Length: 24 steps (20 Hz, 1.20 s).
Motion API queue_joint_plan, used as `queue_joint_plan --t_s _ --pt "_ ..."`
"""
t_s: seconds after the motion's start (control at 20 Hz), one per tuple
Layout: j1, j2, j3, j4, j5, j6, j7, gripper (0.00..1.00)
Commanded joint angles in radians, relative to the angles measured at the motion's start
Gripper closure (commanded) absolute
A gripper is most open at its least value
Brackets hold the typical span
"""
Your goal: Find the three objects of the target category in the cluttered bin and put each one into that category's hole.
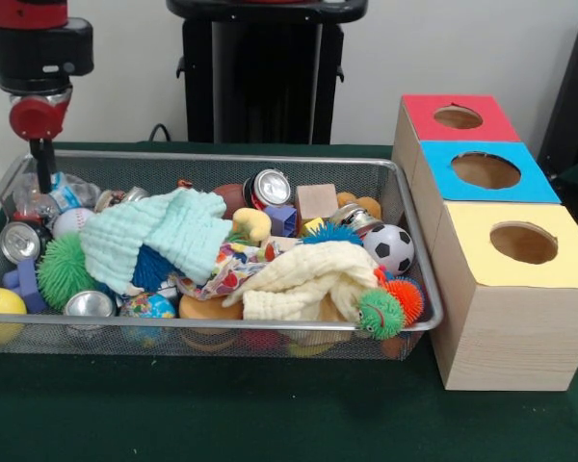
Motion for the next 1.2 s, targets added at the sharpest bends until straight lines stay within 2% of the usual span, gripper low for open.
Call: queue_joint_plan --t_s 0.05,0.15,0.35,0.9,1.2 --pt "0.05 0.1 0.034 -0.031 -0.067 -0.079 -0.019 0.0" --pt "0.076 0.11 0.002 -0.054 -0.082 -0.049 -0.031 0.0" --pt "0.091 0.128 -0.011 -0.084 -0.095 -0.023 -0.046 0.0" --pt "0.105 0.15 -0.025 -0.097 -0.096 -0.068 -0.011 0.0" --pt "0.134 0.135 -0.052 -0.092 -0.087 -0.082 0.018 0.0"
